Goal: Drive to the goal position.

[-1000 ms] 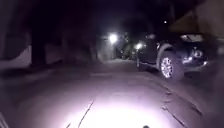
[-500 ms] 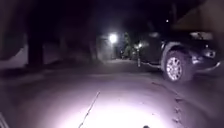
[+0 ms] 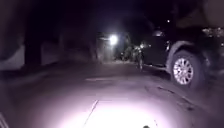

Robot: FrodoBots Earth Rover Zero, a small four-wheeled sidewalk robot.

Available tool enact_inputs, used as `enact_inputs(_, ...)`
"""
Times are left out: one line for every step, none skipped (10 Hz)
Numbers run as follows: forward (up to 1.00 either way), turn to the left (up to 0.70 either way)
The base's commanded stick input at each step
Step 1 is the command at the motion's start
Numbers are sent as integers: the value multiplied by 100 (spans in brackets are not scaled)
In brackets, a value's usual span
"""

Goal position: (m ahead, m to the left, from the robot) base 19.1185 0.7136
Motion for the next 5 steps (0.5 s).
enact_inputs(70, 0)
enact_inputs(70, 0)
enact_inputs(70, 0)
enact_inputs(70, -9)
enact_inputs(70, -24)
